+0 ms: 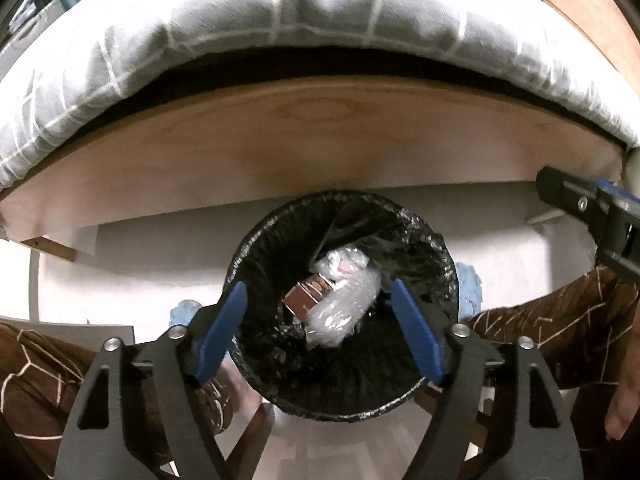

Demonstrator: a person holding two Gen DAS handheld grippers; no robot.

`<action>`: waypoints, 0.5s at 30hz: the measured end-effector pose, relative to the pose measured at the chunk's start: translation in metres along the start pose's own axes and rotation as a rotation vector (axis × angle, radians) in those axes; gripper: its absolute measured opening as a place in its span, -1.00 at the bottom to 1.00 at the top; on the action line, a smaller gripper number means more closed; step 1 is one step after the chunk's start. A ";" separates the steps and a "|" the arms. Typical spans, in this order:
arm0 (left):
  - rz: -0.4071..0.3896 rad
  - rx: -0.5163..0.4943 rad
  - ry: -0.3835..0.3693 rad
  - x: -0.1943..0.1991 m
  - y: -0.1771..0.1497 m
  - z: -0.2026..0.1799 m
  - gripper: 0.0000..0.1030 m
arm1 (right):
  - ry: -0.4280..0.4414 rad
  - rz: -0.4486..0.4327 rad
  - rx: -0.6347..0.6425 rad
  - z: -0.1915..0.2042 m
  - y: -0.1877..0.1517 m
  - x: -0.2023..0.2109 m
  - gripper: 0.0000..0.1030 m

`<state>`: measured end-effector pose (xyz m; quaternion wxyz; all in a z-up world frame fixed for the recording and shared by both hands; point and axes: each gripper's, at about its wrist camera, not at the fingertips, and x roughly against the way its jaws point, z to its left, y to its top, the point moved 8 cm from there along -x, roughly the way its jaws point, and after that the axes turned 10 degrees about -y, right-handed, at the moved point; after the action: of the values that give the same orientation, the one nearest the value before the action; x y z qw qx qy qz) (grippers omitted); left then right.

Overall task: Collect trash
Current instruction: 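Raise both open tools back over the bed toward the remaining trash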

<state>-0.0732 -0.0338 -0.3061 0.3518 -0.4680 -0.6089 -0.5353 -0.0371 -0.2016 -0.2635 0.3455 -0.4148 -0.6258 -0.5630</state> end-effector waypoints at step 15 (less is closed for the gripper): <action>-0.226 0.005 0.031 0.079 0.037 0.019 0.89 | 0.015 -0.138 0.041 0.010 0.027 0.049 0.76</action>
<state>-0.0620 -0.0003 -0.2240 0.2999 -0.3871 -0.6534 -0.5773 -0.0324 -0.1850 -0.2097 0.3191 -0.3593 -0.6615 -0.5758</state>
